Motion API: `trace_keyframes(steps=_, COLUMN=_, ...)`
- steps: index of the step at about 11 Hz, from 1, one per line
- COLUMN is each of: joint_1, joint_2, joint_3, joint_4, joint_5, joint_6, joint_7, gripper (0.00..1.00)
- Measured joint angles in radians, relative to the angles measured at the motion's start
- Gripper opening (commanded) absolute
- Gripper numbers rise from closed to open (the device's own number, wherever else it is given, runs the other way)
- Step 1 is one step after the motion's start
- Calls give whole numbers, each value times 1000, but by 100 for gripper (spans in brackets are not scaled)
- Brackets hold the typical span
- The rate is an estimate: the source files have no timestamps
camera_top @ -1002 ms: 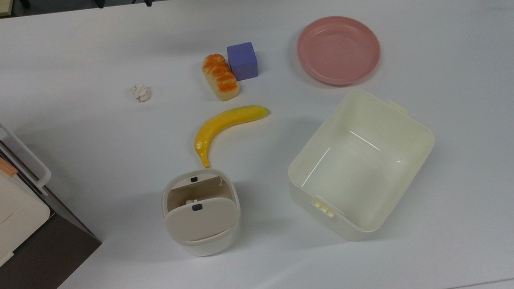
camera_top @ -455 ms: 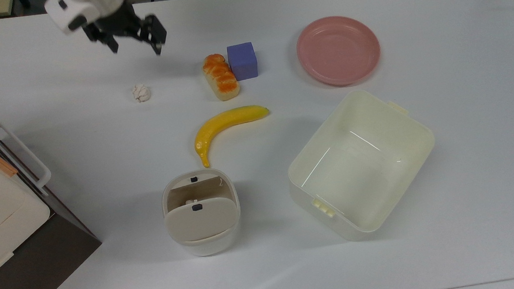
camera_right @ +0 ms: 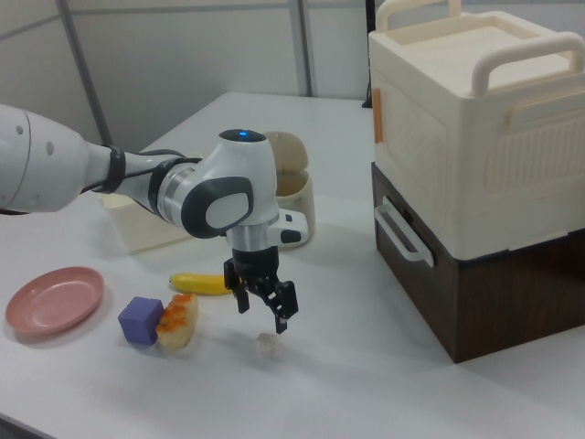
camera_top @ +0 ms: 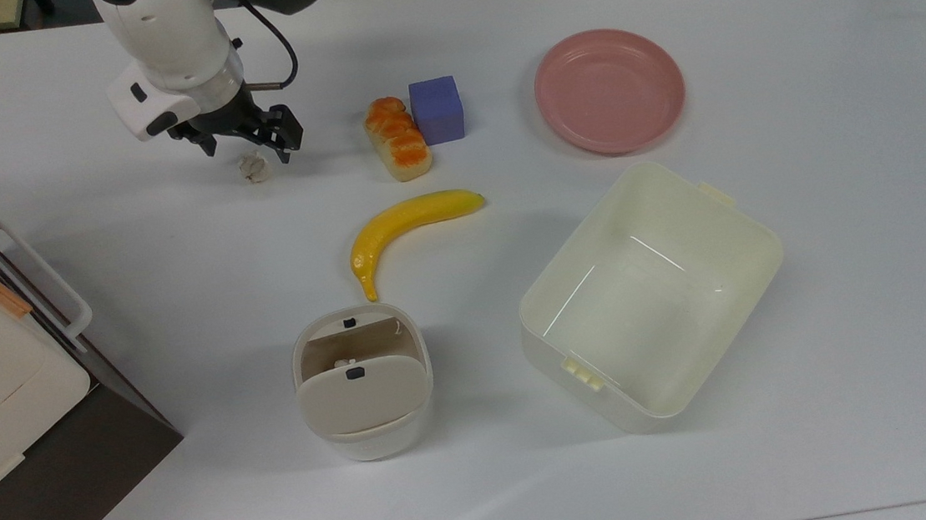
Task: Grab it up and put it in the trash
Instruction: 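Lower the gripper onto the paper ball and close it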
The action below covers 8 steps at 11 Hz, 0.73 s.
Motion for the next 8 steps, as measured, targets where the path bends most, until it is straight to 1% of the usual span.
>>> trace_keyframes(steps=4, joint_1=1, joint_2=23, joint_3=1, joint_4=-1, joint_5=-64, joint_6=0, joint_7=0, gripper=100)
trace_keyframes(steps=5, joint_1=4, joint_2=32, joint_3=2, joint_4=-1, joint_5=-85, joint_6=0, joint_7=0, gripper=98)
trace_keyframes(steps=6, joint_1=7, joint_2=41, joint_3=4, joint_4=-1, joint_5=-95, joint_6=0, joint_7=0, gripper=95)
trace_keyframes(steps=7, joint_1=10, joint_2=48, joint_3=5, joint_4=-1, joint_5=-98, joint_6=0, joint_7=0, gripper=94)
trace_keyframes(steps=8, joint_1=13, joint_2=53, joint_3=5, joint_4=-1, joint_5=-100, joint_6=0, joint_7=0, gripper=83)
